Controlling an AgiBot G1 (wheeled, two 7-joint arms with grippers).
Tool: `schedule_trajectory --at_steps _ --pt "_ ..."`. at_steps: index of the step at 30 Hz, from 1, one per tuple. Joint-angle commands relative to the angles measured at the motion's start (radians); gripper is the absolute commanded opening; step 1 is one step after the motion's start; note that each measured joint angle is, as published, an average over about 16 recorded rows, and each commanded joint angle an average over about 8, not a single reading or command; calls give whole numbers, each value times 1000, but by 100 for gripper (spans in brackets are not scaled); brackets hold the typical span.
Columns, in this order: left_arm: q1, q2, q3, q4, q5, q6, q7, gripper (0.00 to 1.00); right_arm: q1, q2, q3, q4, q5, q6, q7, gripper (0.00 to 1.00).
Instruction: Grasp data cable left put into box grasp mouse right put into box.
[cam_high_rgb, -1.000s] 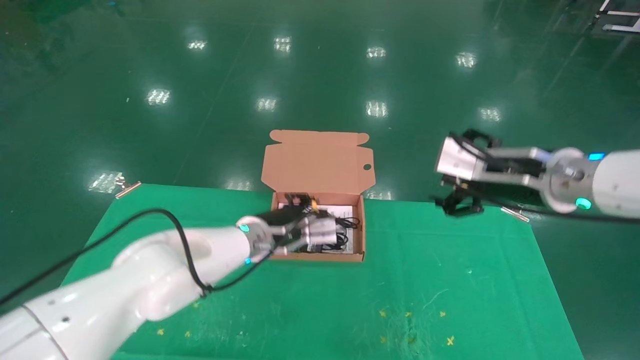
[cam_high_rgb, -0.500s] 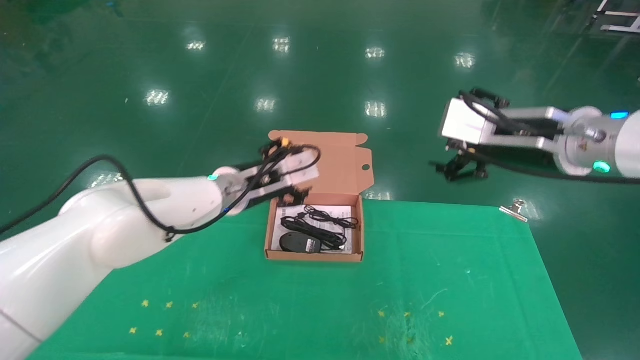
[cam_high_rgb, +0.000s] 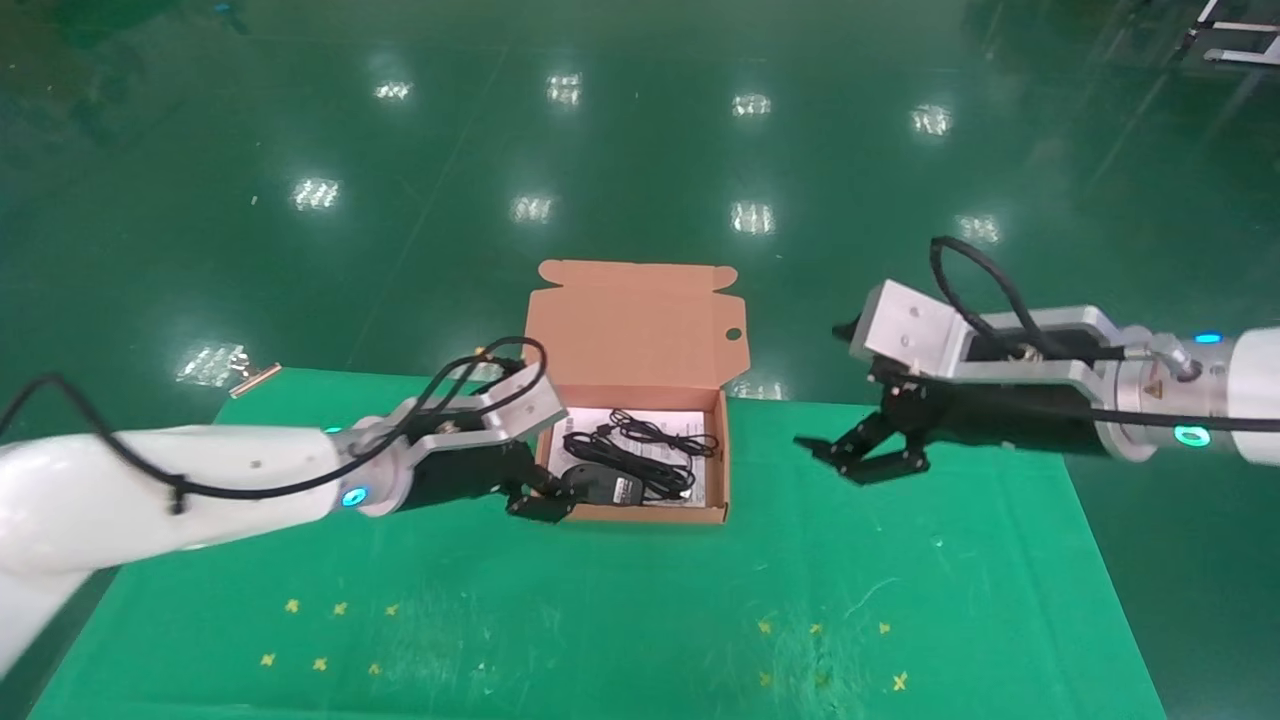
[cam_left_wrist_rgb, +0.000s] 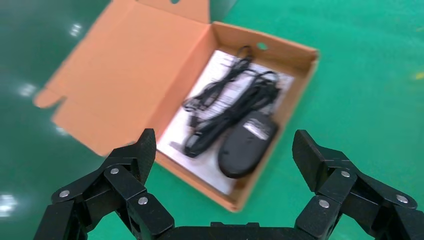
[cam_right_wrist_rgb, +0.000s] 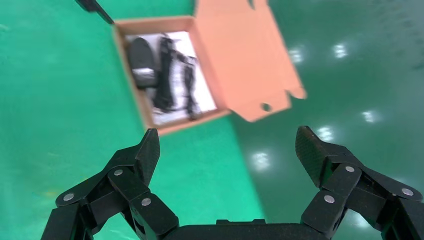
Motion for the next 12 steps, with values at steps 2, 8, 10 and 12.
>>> schedule_trajectory --at_steps 2,8,10,12 --pt "23 -35 -43 -20 -75 56 22 100 -46 4 60 -3 52 -45 -21 100" --pt "68 -103 -129 -59 -226 167 66 100 -138 11 180 -8 156 -135 -63 100" --pt "79 -121 -151 -69 -265 195 77 100 -162 13 211 -10 183 -158 -74 100" --pt "87 -132 -165 -75 -290 213 84 100 -177 14 231 -11 200 -173 -81 100"
